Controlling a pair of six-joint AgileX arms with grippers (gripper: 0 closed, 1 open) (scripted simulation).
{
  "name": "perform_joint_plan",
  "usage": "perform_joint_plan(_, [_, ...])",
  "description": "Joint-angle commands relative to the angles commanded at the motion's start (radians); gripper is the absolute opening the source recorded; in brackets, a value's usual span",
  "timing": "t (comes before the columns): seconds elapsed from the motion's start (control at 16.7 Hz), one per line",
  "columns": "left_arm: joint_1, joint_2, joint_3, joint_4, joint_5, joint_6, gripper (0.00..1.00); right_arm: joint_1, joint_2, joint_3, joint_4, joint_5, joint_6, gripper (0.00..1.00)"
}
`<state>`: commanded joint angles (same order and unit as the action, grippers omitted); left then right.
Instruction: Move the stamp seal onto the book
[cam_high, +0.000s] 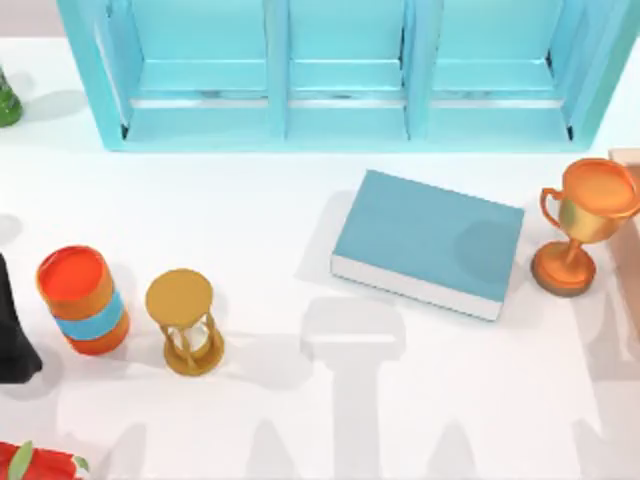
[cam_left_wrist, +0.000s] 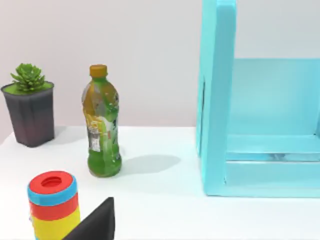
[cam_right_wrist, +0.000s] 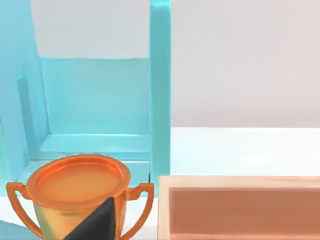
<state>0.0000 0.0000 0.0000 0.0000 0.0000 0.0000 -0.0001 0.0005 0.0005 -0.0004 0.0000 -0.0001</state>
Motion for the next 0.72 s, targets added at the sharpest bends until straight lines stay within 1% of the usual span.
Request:
perform_joint_plan(0.18, [0.000, 0.000, 0.000, 0.000, 0.000, 0.000, 1.00, -0.018, 0.064, 0.062, -0.056, 0.002, -0.009, 1.00])
perform_joint_plan(0.36, [0.000, 0.000, 0.000, 0.000, 0.000, 0.000, 1.00, -0.056, 0.224, 0.218, -0.188, 0.007, -0.033, 1.00])
perform_joint_plan(0.54, [0.000, 0.000, 0.000, 0.000, 0.000, 0.000, 1.00, -0.101, 0.477, 0.445, -0.364, 0.011, -0.068, 1.00])
perform_joint_plan(0.72, [0.000, 0.000, 0.000, 0.000, 0.000, 0.000, 1.00, -0.146, 0.799, 0.698, -0.559, 0.012, -0.111, 1.00])
